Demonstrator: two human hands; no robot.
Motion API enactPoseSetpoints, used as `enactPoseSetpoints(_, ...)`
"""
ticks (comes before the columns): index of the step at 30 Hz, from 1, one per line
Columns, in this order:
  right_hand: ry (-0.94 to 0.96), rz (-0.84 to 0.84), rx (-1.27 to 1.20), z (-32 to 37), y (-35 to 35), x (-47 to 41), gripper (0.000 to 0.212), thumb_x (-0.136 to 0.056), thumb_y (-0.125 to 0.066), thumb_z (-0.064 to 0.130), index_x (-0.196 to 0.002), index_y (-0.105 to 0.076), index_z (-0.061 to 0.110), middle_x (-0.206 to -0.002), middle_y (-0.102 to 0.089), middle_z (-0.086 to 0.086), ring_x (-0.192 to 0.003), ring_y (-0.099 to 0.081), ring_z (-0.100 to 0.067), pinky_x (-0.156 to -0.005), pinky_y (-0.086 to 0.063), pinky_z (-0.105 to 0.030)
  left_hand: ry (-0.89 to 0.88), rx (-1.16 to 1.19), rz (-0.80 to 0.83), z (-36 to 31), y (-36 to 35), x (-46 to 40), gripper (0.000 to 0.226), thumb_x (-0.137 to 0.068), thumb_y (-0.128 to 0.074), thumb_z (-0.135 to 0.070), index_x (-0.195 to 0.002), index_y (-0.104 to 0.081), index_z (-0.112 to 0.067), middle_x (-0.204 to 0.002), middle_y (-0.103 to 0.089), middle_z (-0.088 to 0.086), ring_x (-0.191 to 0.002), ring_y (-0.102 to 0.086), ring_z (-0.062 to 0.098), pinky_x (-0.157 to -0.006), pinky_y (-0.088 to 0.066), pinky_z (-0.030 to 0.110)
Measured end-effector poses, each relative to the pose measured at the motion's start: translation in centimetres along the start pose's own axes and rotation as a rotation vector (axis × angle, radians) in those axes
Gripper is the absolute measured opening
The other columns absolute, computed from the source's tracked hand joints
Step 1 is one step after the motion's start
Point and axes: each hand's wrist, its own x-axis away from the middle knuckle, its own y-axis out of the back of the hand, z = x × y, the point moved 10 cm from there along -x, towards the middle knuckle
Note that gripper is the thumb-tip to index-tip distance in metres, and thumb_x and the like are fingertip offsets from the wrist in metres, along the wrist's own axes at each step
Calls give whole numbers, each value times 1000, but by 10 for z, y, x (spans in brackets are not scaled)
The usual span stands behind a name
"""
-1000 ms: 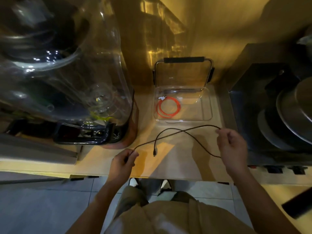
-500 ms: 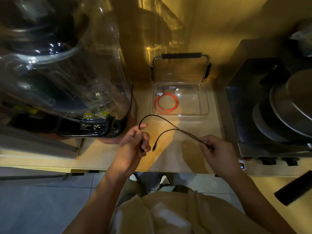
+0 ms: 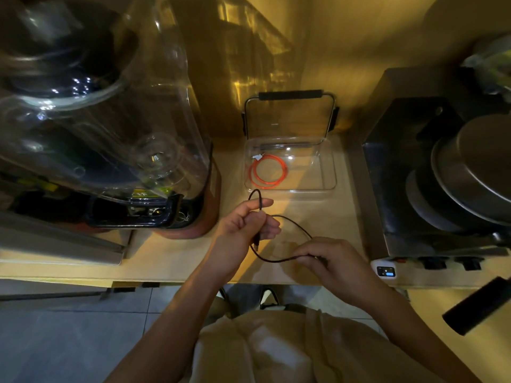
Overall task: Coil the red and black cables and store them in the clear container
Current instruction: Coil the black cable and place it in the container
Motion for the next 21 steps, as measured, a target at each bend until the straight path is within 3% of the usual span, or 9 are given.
enactPoseSetpoints(3,21,-8,-51,8,5,-1,16,-92,-60,26,-99,-74,28,-90,-69,21,-85,-64,2,-74,-48,-17,15,-46,20,2,-5,0,23,-99,-47,-4,-118,-60,-9,-84,-74,11,-82,-71,28,-79,-58,38)
enactPoseSetpoints(6,23,-49,-87,12,11,-1,16,-91,-62,23,-99,-76,27,-90,-67,28,-85,-64,4,-74,-47,-14,40,-106,66,6,-12,2,21,-98,-50,-4,-117,-59,-7,-81,-72,15,-73,-70,25,-71,-57,35)
enactPoseSetpoints(10,2,-105,-113,10,17,0,15,-91,-64,21,-99,-76,26,-91,-73,18,-86,-67,-1,-75,-53,-24,37,-244,139,9,-21,6,20,-99,-49,-5,-117,-58,-7,-72,-69,13,-60,-64,17,-60,-52,27)
enactPoseSetpoints(15,-46,-210,-150,7,26,3,9,-85,-74,15,-86,-75,24,-81,-72,14,-77,-68,-6,-69,-53,-25,42,-440,237,18,-30,12,19,-101,-46,-7,-116,-57,-11,-61,-59,4,-47,-51,16,-52,-44,26)
enactPoseSetpoints(21,-47,-363,-91,2,52,8,8,-81,-77,14,-88,-75,18,-82,-72,9,-77,-68,-10,-68,-56,-33,-3,-543,225,9,-25,13,28,-102,-45,-24,-104,-67,-7,-50,-48,-16,-48,-39,-1,-51,-31,17)
